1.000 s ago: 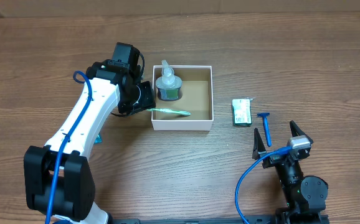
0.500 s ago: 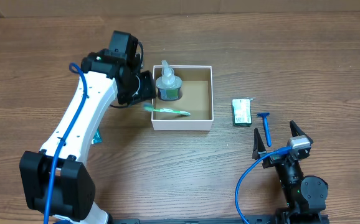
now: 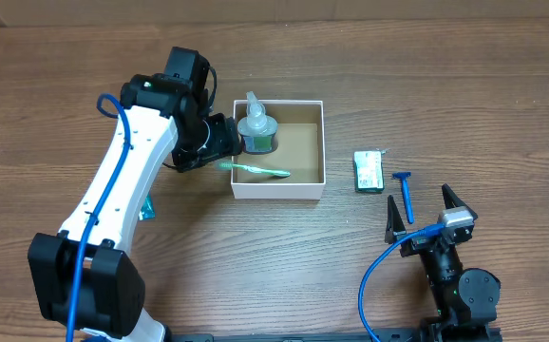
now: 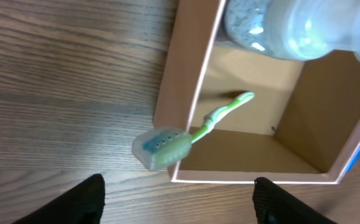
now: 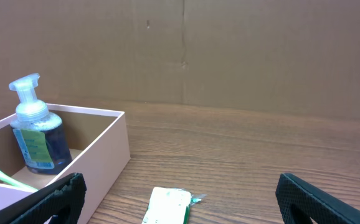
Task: Pack container
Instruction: 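Lower the toothbrush into the box beside the bottle and adjust it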
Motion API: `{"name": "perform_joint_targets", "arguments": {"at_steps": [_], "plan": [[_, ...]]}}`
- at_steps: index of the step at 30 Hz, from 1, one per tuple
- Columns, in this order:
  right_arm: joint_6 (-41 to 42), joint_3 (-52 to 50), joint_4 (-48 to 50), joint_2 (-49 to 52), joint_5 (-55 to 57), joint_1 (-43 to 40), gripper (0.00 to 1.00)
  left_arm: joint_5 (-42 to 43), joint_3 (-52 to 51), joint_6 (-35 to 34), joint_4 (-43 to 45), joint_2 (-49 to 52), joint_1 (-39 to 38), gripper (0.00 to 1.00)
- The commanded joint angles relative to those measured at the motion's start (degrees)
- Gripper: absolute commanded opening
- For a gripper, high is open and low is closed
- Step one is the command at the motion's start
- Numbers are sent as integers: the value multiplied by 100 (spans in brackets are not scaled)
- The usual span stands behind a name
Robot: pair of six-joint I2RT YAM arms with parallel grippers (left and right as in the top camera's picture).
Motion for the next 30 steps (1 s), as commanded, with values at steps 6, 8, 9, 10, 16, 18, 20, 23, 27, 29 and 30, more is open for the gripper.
{"name": "perform_joint_targets", "arguments": {"at_steps": [6,8,9,10,16,18,20,23,27,29,30], "plan": [[-20,-59,33,-46,11,46,100,568,-1113,-74,1222,-37,44,75],[-20,-59,33,-46,11,48,100,566,-1115,-90,1325,-37,68,63],[-20,-59,33,-46,11,46,100,588,-1115,-103,1388,-37,70,58],[-20,-59,33,-46,11,46,100,634,-1115,-111,1423,-37,70,56],[-20,-59,33,-46,11,48,100,822,-1102,-109,1515,-39,70,41],[-20,-59,33,-46,11,46,100,826,-1093,-111,1517,-39,70,35],[-20,-59,33,-46,11,46,100,868,-1088,-109,1517,-39,70,31],[-20,-59,33,-46,11,46,100,868,-1086,-109,1515,-39,70,28],[-20,-59,33,-46,11,48,100,981,-1054,-107,1512,-39,70,22],[-20,-59,33,-46,11,46,100,1032,-990,-105,1493,-39,70,20],[-20,-59,33,-46,11,46,100,1038,-966,-105,1491,-39,70,20]]}}
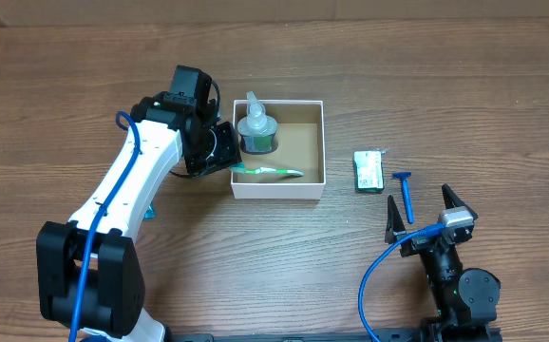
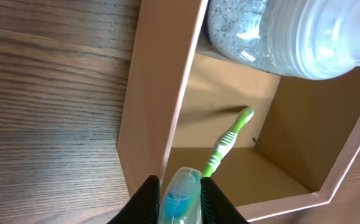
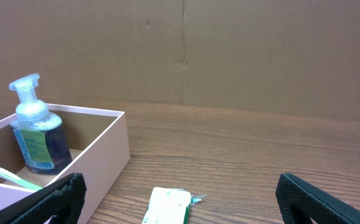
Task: Pack container
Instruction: 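Lower the toothbrush into the box beside the bottle and adjust it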
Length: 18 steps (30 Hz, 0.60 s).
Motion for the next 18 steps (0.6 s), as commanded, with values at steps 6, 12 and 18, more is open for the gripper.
{"name": "perform_joint_targets", "arguments": {"at_steps": [6,12,18], "plan": [[-22,-61,33,-46,9,46,100,481,177,48,26,-42,22,19],[-22,-61,33,-46,9,46,100,822,186,50,149,-42,22,17],[-22,-61,33,-46,9,46,100,1250,297,48,452,-42,-17,17]]}}
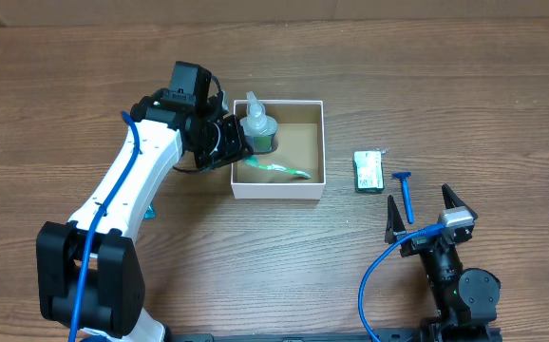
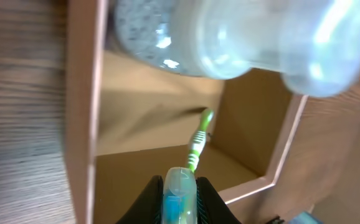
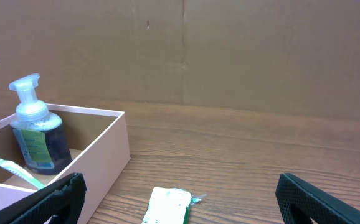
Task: Pack container
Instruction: 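Lower the toothbrush into the box beside the bottle and adjust it, then open left gripper, release toothbrush, and withdraw from the box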
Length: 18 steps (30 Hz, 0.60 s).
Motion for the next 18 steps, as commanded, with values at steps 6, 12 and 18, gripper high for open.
{"name": "perform_joint_targets", "arguments": {"at_steps": [6,12,18], "plan": [[-22,-61,33,-46,11,48,100,280,750,22,26,-42,-348,18],[-22,-61,33,-46,11,48,100,-227,1427,-192,0,-42,-852,17],[-22,-61,33,-46,11,46,100,-1233,1554,-337,-4,-39,-1314,18]]}}
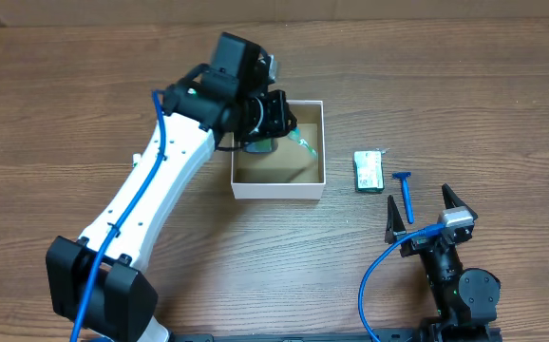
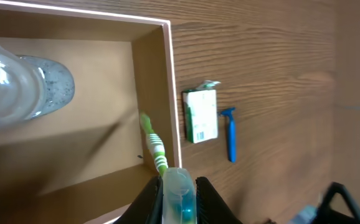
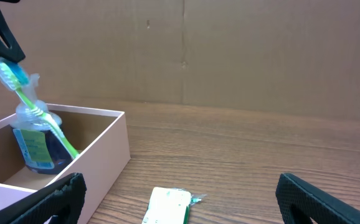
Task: Pack container
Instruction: 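Open left gripper, release toothbrush, and withdraw from the box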
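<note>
The white box (image 1: 277, 191) with a brown floor sits mid-table. A clear soap pump bottle (image 3: 38, 142) stands in its back left corner. My left gripper (image 1: 276, 116) hangs over the box, shut on the capped head of a green toothbrush (image 2: 154, 147). The brush slants down, and its handle end (image 1: 304, 146) points toward the box's right wall. Whether that end touches the floor cannot be told. My right gripper (image 1: 426, 218) rests open near the front right, nothing between its fingers (image 3: 60, 198).
A green and white packet (image 1: 369, 170) lies right of the box, and a blue razor (image 1: 405, 193) lies just beyond it, in front of the right gripper. A cardboard wall (image 3: 230, 56) backs the table.
The left gripper, still shut on the toothbrush head, was low at the box's left wall. It is now higher and farther right, over the box, with the brush lifted and slanting.
First the toothbrush lay across the box's left rim, head outside, with the left gripper open beside it. Then the gripper was shut on the head. Later it held the head over the left wall, and now holds the brush raised above the box. The right arm stayed still.
</note>
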Motion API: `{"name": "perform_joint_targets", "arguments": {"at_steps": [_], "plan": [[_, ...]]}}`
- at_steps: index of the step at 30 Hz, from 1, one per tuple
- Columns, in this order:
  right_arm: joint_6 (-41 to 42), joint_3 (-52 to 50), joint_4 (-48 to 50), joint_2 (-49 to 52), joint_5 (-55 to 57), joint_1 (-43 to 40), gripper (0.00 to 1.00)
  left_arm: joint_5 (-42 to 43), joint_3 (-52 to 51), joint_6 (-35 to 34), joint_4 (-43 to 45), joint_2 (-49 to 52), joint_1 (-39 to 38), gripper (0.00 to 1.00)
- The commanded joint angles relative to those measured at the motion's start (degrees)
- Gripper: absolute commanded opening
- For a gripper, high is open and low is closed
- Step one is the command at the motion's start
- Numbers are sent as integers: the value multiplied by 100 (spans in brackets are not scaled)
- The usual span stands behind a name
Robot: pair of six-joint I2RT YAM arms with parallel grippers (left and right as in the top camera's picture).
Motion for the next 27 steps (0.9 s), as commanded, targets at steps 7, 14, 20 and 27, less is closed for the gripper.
{"name": "perform_joint_targets", "arguments": {"at_steps": [7,14,20,27], "plan": [[-28,-61,33,-46,11,48,100,-1294,127,-87,-44,-35,-380,19],[-28,-61,33,-46,11,46,100,-1506,125,-24,-251,-4,-549,19],[-28,-61,33,-46,11,48,100,-1635,125,-24,-490,-4,-564,30],[-28,-61,33,-46,11,46,100,-2859,125,-24,-1615,-46,-361,36]]}}
